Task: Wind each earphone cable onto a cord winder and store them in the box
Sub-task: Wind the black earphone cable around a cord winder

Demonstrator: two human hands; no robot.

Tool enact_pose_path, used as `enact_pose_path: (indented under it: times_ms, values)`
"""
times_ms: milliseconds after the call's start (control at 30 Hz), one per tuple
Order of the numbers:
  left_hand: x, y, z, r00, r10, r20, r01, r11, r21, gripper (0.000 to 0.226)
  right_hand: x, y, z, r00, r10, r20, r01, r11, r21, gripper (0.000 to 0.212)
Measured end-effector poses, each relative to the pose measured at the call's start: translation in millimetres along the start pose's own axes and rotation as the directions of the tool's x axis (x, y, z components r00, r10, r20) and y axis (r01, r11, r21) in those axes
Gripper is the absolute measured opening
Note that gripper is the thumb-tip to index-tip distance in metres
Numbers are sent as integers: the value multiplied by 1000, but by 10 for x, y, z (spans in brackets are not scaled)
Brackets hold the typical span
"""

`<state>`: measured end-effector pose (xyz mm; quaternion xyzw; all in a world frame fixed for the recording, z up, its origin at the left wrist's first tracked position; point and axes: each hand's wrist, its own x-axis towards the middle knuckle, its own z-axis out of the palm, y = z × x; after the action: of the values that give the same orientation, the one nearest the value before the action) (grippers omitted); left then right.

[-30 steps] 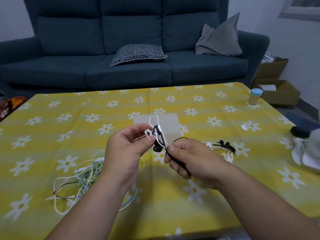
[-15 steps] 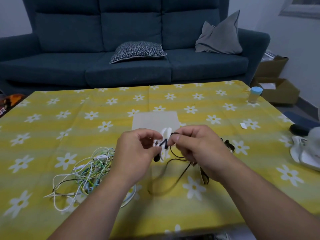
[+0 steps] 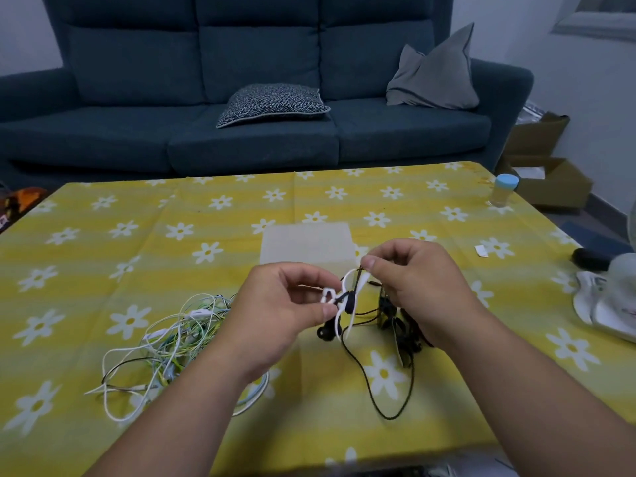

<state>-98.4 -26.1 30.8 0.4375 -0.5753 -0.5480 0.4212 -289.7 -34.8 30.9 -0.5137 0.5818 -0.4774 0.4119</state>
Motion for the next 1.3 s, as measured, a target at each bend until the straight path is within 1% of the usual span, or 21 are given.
enact_pose_path:
  times_ms: [67,100,200,300,367,433,533,633,733,833,900,933,967,1033,1100,1200,1300]
  values:
    - [0,12,4,1000,18,-7,-18,995,-96,34,10,15,9,995,91,51,-96,990,101,11]
    - [3,13,3,1000,25,-10,-26,989,-148,32,7,23,12,990,118,79,-126,987,100,11]
    - [27,-2,-6,998,33,-62,-49,962,-268,26,-37,34,63,963,161,214,-166,986,2,15]
    - [59,-37,-20,982,12,-190,-71,948,-309,28,-101,33,176,914,181,364,-173,983,-55,25]
    - [76,-60,-33,964,2,-266,-81,955,-286,31,-123,26,231,898,170,405,-156,985,-66,31]
    - [81,-67,-46,941,3,-339,-90,967,-239,26,-138,18,247,885,164,437,-142,986,-82,31]
    - [85,-58,-80,904,42,-425,-83,993,-79,27,-171,-7,228,850,152,504,-108,987,-115,27]
    - [84,-40,-98,894,87,-439,-57,995,82,29,-208,-81,220,844,97,527,-11,987,-163,21]
    - [70,-55,-62,915,158,-372,-65,966,250,33,-223,-133,213,862,17,506,65,988,-143,21]
    - [48,-96,-12,947,212,-240,-101,909,403,40,-212,-177,173,898,-38,439,117,981,-156,23]
    - [40,-104,14,965,198,-172,-101,886,453,39,-165,-177,108,947,-55,316,102,986,-133,24]
    - [35,-102,23,970,178,-163,-88,890,447,39,-130,-163,70,970,-60,236,91,989,-120,23]
    - [32,-97,29,975,148,-165,-70,910,408,38,-101,-148,38,985,-66,162,85,990,-114,23]
    - [30,-78,38,985,82,-152,-37,960,276,36,-56,-109,-1,995,-90,46,94,988,-118,21]
    - [19,-59,44,993,38,-108,-20,987,159,34,-26,-70,-27,995,-97,-21,94,988,-124,20]
    - [6,-38,57,997,28,-66,-28,1000,1,32,-12,-33,-35,999,-38,3,38,994,-98,21]
    - [0,-5,77,997,50,-63,-57,993,-102,31,-12,-29,-30,1000,20,15,-19,994,-109,24]
